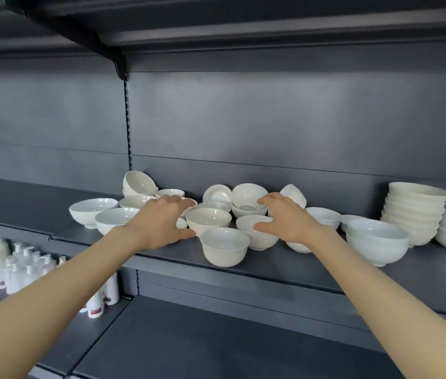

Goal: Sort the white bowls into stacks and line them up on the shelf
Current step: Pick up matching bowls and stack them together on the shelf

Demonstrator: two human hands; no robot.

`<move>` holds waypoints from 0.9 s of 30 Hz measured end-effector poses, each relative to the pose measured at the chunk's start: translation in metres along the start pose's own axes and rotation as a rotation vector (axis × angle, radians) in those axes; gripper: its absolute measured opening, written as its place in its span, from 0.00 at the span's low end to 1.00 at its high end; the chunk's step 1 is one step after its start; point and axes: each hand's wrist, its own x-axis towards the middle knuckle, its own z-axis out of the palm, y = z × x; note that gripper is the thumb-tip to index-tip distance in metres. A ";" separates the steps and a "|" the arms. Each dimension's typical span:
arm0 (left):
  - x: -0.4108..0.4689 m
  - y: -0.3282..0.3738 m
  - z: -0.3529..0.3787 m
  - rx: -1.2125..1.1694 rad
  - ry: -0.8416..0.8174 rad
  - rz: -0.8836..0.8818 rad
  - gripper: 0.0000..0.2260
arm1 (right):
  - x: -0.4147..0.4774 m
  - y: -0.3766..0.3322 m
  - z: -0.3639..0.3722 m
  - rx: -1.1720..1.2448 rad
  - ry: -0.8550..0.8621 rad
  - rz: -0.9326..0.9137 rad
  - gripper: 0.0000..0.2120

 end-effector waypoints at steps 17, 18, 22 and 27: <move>0.095 -0.042 0.066 -0.385 -0.156 0.033 0.22 | 0.072 0.051 0.034 0.190 -0.009 0.133 0.30; 0.099 -0.044 0.067 -0.377 -0.178 0.049 0.21 | 0.071 0.053 0.035 0.205 0.000 0.151 0.29; 0.113 -0.059 0.074 -0.436 -0.316 0.141 0.20 | 0.061 0.054 0.042 0.292 0.054 0.238 0.28; 0.123 -0.082 0.089 -0.469 -0.430 0.259 0.13 | 0.051 0.044 0.050 0.316 0.109 0.342 0.25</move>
